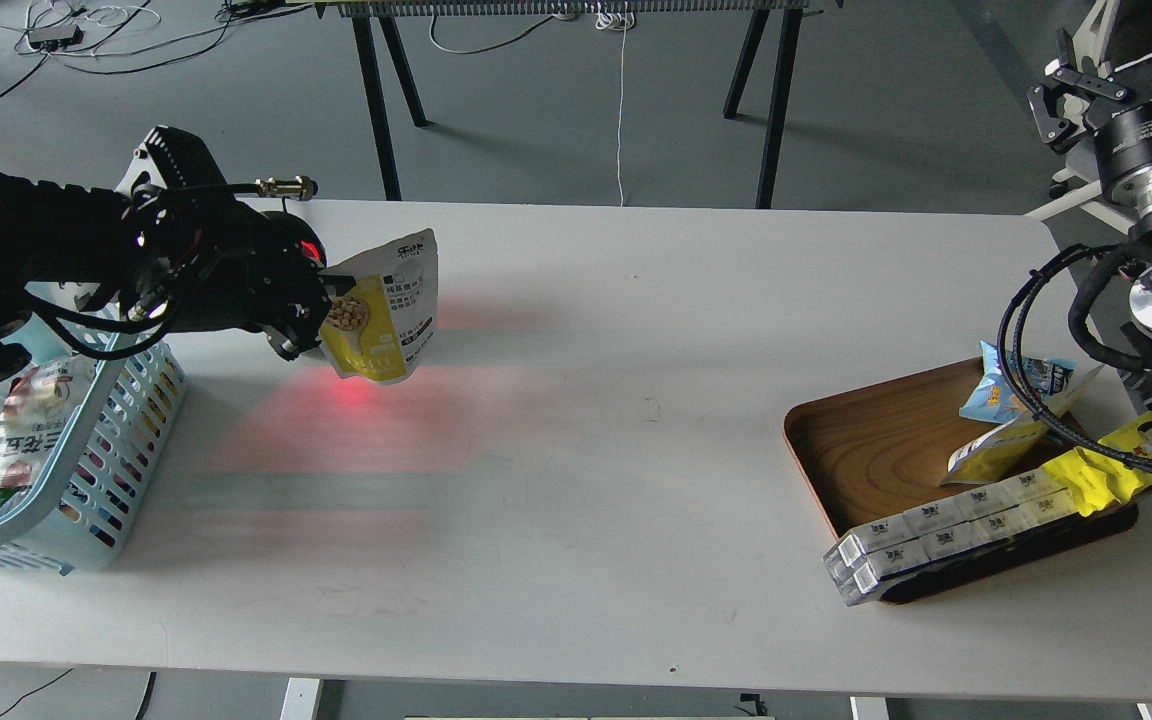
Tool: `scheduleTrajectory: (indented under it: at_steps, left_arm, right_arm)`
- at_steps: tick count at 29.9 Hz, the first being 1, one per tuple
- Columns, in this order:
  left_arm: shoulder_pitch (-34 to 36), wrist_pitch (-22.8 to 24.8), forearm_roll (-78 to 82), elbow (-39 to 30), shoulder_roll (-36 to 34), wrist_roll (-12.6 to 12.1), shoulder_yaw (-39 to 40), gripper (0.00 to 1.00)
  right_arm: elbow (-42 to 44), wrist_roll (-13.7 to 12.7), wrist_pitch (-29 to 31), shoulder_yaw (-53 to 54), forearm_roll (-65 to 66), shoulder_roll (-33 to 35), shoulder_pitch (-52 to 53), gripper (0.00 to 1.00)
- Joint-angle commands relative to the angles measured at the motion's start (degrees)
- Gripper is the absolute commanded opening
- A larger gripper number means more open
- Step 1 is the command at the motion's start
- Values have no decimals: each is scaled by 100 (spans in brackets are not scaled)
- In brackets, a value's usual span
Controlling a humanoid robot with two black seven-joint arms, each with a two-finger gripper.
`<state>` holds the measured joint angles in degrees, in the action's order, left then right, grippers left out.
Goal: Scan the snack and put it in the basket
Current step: 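Hold the packet in front of the scanner's red beam with the left gripper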
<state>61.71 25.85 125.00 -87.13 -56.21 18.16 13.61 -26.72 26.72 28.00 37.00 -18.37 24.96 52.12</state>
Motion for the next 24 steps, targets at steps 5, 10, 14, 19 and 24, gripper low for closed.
scheduleTrajectory:
  at_steps: [5,10,14,19,24]
  left_arm:
    - [-1,-10,0,275,84,12,10,0]
    - [-19,-19,0,354,92,29,-8,0]
    - [-159,-28,0,311,92,21,-8,0]
    - [-247,-28,0,144,75,20,1,0]
    - [-291,-28,0,38,84,-15,-8,0]
  right_arm:
    - [0,-1,0,0,0,-17,-9,99]
    - [0,-1,0,0,0,-9,-9,99]
    - [0,-1,0,0,0,0,-9,99]
    - [-9,-1,0,0,0,0,-26,99]
    - [0,-1,0,9,0,0,-26,99]
